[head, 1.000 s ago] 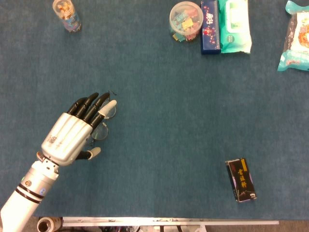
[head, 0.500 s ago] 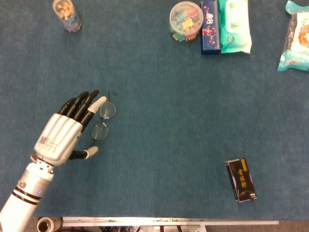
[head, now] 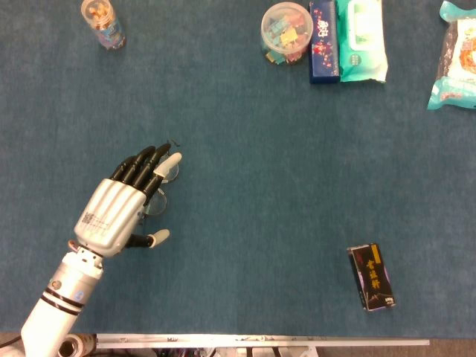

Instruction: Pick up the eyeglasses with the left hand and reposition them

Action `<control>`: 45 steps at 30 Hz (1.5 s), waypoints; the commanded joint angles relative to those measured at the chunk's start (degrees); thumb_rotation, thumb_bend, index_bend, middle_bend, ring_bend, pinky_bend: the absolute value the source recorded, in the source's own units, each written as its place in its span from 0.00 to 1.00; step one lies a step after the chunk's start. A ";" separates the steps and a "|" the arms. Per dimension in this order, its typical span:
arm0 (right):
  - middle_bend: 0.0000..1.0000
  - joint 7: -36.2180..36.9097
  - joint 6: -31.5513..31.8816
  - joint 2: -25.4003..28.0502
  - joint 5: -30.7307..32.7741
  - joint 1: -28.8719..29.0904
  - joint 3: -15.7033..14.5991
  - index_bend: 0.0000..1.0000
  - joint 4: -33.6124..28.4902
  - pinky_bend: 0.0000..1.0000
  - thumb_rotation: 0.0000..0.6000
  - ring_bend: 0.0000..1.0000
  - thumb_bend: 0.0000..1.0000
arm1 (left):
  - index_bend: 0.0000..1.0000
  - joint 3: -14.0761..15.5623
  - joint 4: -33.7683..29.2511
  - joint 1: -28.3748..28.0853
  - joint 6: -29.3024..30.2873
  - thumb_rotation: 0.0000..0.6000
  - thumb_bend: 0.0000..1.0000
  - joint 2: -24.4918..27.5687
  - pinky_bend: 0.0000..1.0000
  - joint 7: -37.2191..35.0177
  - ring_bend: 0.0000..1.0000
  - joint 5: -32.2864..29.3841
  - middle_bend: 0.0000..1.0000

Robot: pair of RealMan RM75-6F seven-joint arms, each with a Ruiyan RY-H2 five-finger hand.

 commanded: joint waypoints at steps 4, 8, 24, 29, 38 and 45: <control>0.31 0.29 -0.20 -0.04 0.13 0.00 -0.04 0.44 0.34 0.33 1.00 0.20 0.00 | 0.00 -0.61 0.30 -0.48 -0.90 1.00 0.00 -0.81 0.13 0.49 0.00 -0.71 0.00; 0.31 0.57 -0.46 -0.09 0.24 0.03 -0.10 0.44 0.63 0.33 1.00 0.20 0.00 | 0.00 -0.99 0.52 -0.78 -1.87 1.00 0.00 -1.59 0.13 0.73 0.00 -1.83 0.00; 0.31 0.76 0.69 1.04 -0.67 0.05 0.23 0.44 -0.35 0.33 1.00 0.20 0.00 | 0.00 -2.45 2.26 -2.13 -3.49 1.00 0.00 -4.16 0.13 0.71 0.00 -3.56 0.00; 0.31 -0.65 1.38 2.01 -1.04 0.44 0.86 0.44 -1.77 0.33 1.00 0.20 0.00 | 0.00 -2.57 2.38 -2.25 -3.46 1.00 0.00 -4.64 0.13 0.40 0.00 -3.72 0.00; 0.31 -1.94 1.14 2.60 -0.61 0.81 1.28 0.44 -3.00 0.33 1.00 0.20 0.00 | 0.00 -2.71 2.54 -2.30 -3.41 1.00 0.00 -5.24 0.13 0.04 0.00 -4.35 0.00; 0.31 -2.03 1.44 3.21 -0.92 0.99 1.45 0.44 -3.55 0.33 1.00 0.20 0.00 | 0.00 -3.30 4.86 -2.22 -2.87 1.00 0.00 -7.05 0.13 0.95 0.00 -5.15 0.00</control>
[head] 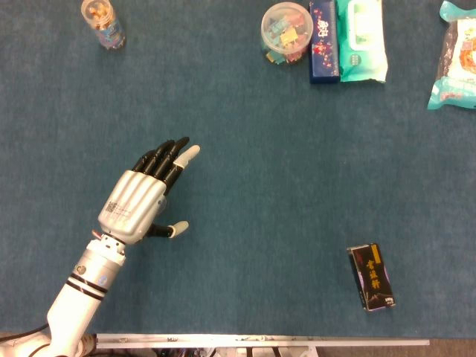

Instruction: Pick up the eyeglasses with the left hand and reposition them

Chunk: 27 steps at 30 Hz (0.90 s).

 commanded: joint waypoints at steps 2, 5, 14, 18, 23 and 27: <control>0.31 0.08 -0.12 0.06 0.07 0.04 -0.03 0.44 0.01 0.33 1.00 0.20 0.00 | 0.00 -0.40 1.65 0.18 0.46 1.00 0.00 -1.15 0.13 1.03 0.00 -0.75 0.00; 0.31 0.24 -0.26 0.00 0.12 0.07 -0.10 0.44 0.15 0.33 1.00 0.20 0.00 | 0.00 -0.63 2.76 0.33 0.91 1.00 0.00 -1.79 0.13 1.75 0.00 -1.09 0.00; 0.31 0.81 -0.77 -0.45 0.31 0.22 -0.26 0.44 0.84 0.33 1.00 0.20 0.00 | 0.00 -0.33 6.57 1.36 4.12 1.00 0.00 -3.15 0.13 4.28 0.00 0.61 0.00; 0.31 1.00 -0.86 -0.66 0.30 0.25 -0.35 0.44 1.11 0.33 1.00 0.20 0.00 | 0.00 0.14 7.33 2.14 5.54 1.00 0.00 -3.01 0.13 4.29 0.00 1.33 0.00; 0.31 1.31 -0.86 -0.99 0.33 0.18 -0.48 0.44 1.42 0.33 1.00 0.20 0.00 | 0.00 0.46 7.67 2.69 6.56 1.00 0.00 -2.41 0.13 4.38 0.00 2.03 0.00; 0.31 1.33 -0.86 -1.13 0.34 0.13 -0.57 0.44 1.58 0.33 1.00 0.20 0.00 | 0.00 0.84 8.10 3.16 7.72 1.00 0.00 -1.41 0.13 5.14 0.00 3.15 0.00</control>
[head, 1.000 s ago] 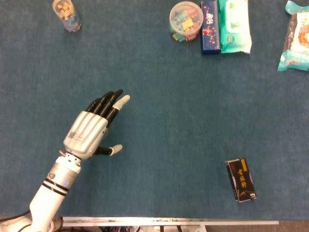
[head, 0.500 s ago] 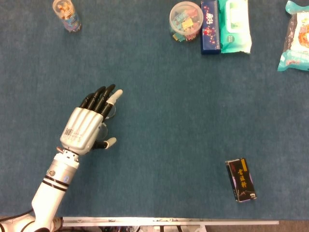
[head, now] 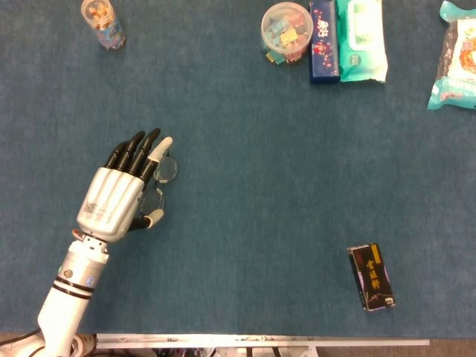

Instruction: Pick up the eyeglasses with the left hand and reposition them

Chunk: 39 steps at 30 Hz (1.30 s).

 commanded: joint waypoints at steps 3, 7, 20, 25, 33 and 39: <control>0.31 -0.07 0.08 -0.05 0.05 -0.05 -0.01 0.44 0.01 0.33 1.00 0.20 0.00 | 0.00 0.50 0.88 0.73 1.36 1.00 0.00 1.40 0.13 0.61 0.00 1.08 0.00; 0.31 -0.25 0.13 -0.13 0.13 -0.14 -0.06 0.44 -0.13 0.33 1.00 0.20 0.00 | 0.00 0.30 2.25 1.19 2.18 1.00 0.00 2.41 0.13 0.53 0.00 1.19 0.00; 0.31 -0.71 0.34 -0.23 0.29 -0.44 -0.19 0.44 -0.47 0.33 1.00 0.20 0.00 | 0.00 -1.78 8.37 1.11 4.75 1.00 0.00 3.85 0.13 -0.85 0.00 2.41 0.00; 0.31 -0.78 0.31 -0.36 0.44 -0.52 -0.20 0.44 -0.46 0.33 1.00 0.20 0.00 | 0.00 -2.82 10.20 0.70 4.87 1.00 0.00 4.17 0.13 -2.12 0.00 2.01 0.00; 0.31 -1.15 0.31 -0.39 0.40 -0.49 -0.18 0.44 -0.80 0.33 1.00 0.20 0.00 | 0.00 -4.68 14.91 -1.38 4.80 1.00 0.00 3.35 0.13 -4.72 0.00 2.67 0.00; 0.31 -1.45 0.26 -0.36 0.64 -0.51 -0.09 0.44 -1.04 0.33 1.00 0.20 0.00 | 0.00 -5.90 18.04 -2.72 4.80 1.00 0.00 2.61 0.14 -6.08 0.00 2.55 0.00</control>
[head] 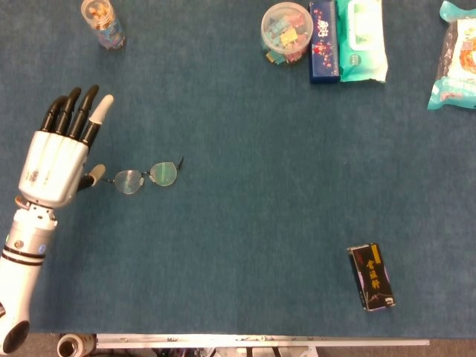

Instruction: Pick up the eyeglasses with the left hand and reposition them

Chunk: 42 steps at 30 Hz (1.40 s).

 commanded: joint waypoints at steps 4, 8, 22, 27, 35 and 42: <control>0.31 0.01 -0.29 -0.21 0.22 0.04 0.00 0.44 0.13 0.33 1.00 0.20 0.00 | 0.00 -0.78 1.42 -0.88 -0.01 1.00 0.00 -0.41 0.14 -1.06 0.00 -0.39 0.00; 0.31 0.30 -0.65 -0.38 0.25 0.26 0.05 0.44 0.43 0.33 1.00 0.20 0.00 | 0.00 -0.40 0.79 -0.75 -0.08 1.00 0.00 -0.25 0.14 -1.16 0.00 -0.64 0.00; 0.31 0.23 0.25 1.00 -1.36 1.13 0.68 0.44 -1.12 0.33 1.00 0.20 0.00 | 0.00 2.54 -10.51 3.23 0.86 1.00 0.00 3.66 0.14 -3.32 0.00 -2.51 0.00; 0.31 -0.05 0.71 1.45 -2.01 1.31 0.76 0.44 -1.92 0.33 1.00 0.20 0.00 | 0.00 3.00 -13.96 4.12 1.22 1.00 0.00 5.48 0.14 -3.42 0.00 -2.64 0.00; 0.31 -0.41 1.03 1.74 -1.89 1.13 0.70 0.44 -2.50 0.33 1.00 0.20 0.00 | 0.00 2.85 -10.97 4.32 0.93 1.00 0.00 4.40 0.14 -4.86 0.00 -2.83 0.00; 0.31 -0.56 1.36 1.96 -2.04 1.14 0.78 0.44 -2.81 0.33 1.00 0.20 0.00 | 0.00 3.52 -11.01 4.92 0.87 1.00 0.00 4.14 0.14 -6.38 0.00 -2.62 0.00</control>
